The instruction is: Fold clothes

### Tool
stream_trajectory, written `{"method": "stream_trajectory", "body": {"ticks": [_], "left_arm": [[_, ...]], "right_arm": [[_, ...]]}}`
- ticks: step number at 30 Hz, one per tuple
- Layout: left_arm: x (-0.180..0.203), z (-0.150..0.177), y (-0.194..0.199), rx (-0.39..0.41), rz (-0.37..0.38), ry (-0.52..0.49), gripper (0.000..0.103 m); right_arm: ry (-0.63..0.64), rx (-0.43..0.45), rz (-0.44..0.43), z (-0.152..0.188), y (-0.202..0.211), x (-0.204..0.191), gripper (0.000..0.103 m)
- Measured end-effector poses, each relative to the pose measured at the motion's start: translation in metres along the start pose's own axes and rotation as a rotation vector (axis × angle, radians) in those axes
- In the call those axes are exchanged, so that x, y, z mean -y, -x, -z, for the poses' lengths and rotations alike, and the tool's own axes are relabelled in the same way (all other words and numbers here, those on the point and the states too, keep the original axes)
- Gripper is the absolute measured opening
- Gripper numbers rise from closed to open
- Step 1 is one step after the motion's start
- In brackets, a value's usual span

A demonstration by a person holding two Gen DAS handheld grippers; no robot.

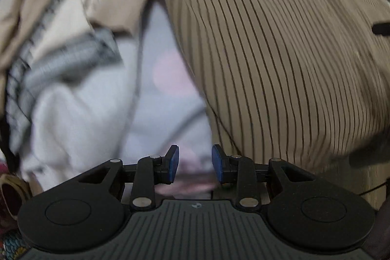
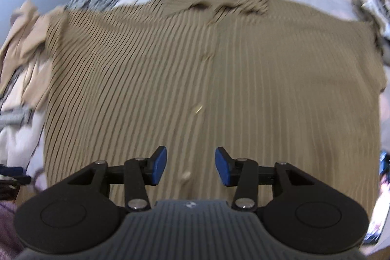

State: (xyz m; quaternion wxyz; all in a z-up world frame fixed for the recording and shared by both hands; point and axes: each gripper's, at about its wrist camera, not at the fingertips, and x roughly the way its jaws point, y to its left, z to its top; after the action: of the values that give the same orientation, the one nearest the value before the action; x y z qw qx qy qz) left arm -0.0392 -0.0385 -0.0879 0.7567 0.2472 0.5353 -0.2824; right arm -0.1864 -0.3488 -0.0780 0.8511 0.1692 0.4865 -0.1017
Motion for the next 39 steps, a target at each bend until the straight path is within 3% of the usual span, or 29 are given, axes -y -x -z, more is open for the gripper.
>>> {"method": "stream_trajectory", "body": {"ticks": [3,14,18,22,27,33,39], "left_arm": [[0.011,0.022,-0.011,-0.032,0.012,-0.010,0.028],[0.027,0.033,-0.029,-0.008,0.029,-0.018,0.024],[0.023,0.031,-0.038,-0.009,0.031,0.010,0.017],[0.016,0.031,-0.036,-0.004,0.039,0.014,0.001],[0.005,0.038,-0.017,0.006,0.066,0.026,0.000],[-0.026,0.046,0.026,0.043,0.128,0.130,0.000],[-0.061,0.046,0.023,-0.047,0.088,0.278,0.000]], "right_arm": [[0.017,-0.030,-0.022,0.009,-0.004,-0.016,0.048],[0.052,-0.092,-0.024,0.033,-0.018,-0.042,0.049],[0.044,-0.104,-0.020,0.033,-0.022,-0.043,0.049],[0.061,-0.102,-0.025,0.033,-0.022,-0.046,0.049],[0.073,-0.100,-0.024,0.032,-0.022,-0.050,0.049],[0.094,-0.112,-0.020,0.032,-0.025,-0.056,0.049],[0.114,-0.129,0.000,0.032,-0.029,-0.063,0.049]]}}
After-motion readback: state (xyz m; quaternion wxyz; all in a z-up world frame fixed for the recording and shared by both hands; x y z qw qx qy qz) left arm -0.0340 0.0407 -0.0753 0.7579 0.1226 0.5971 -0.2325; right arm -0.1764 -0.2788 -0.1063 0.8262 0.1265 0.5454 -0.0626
